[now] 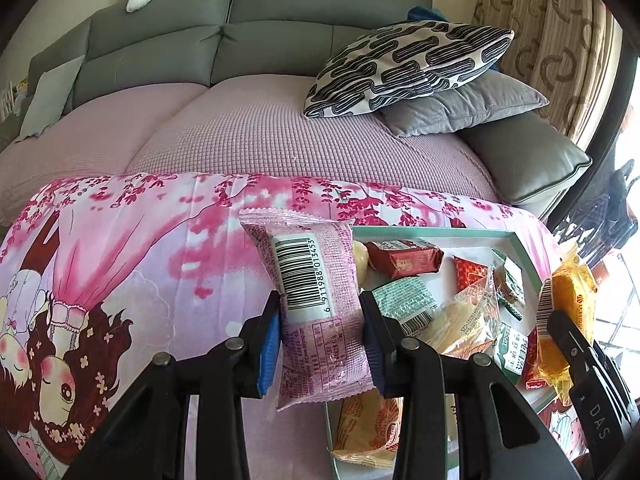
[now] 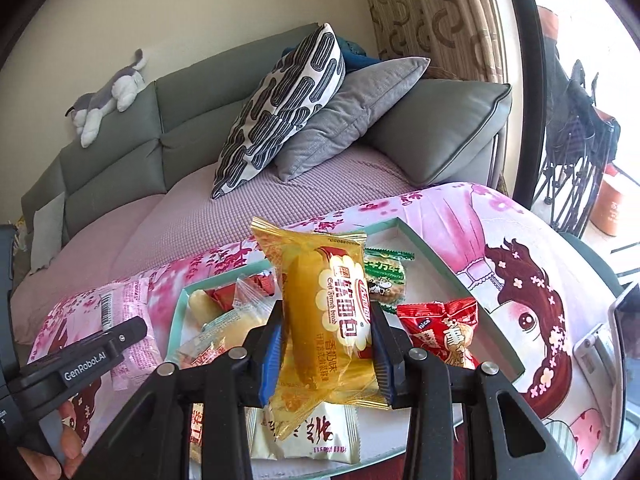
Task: Organize snacks
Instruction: 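Carry the yellow bread packet and pink packet over the tray with both grippers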
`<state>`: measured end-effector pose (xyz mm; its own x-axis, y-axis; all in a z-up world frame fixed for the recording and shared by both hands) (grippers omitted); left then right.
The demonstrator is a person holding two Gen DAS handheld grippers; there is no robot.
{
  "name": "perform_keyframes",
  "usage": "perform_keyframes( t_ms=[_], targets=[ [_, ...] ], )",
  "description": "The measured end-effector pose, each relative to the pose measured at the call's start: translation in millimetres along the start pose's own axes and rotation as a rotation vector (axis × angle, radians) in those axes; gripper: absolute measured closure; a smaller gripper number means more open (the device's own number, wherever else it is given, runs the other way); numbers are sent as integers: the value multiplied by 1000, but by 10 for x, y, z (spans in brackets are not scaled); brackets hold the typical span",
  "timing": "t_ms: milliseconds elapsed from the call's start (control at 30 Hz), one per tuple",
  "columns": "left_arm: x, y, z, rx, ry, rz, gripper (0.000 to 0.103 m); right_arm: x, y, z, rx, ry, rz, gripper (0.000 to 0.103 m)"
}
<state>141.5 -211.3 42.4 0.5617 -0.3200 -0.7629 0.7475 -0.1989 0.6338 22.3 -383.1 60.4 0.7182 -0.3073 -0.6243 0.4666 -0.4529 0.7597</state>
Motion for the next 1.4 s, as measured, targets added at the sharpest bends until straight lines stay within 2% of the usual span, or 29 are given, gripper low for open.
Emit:
perform_keyframes(
  t_ms=[300,700,1067,1400],
  targets=[
    [165,123,40,21,-1,-28,64,87,201,38,-8,-16,30,62],
    [405,169,101,54,-5,-68,64,519,310,-23,-74,-21,-53,62],
    [492,114,205,83,-21,-104,64,709,291,-122,-121,-36,-131,62],
    [506,39,316,92,-63,-125,64,791,278,16,-113,-59,-167,62]
  ],
)
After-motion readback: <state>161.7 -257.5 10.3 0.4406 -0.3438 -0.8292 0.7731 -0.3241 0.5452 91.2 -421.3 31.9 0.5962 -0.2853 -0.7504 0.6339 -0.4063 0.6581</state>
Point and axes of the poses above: each gripper's, at about its wrist camera, not at the fingertips, and x roughly the way its jaws point, z to its right, y to its top, the point moved 4 cm from there along x, roughly the way its jaws point, and after that the axes turned 1 degree about x, right-handed, at the moved point
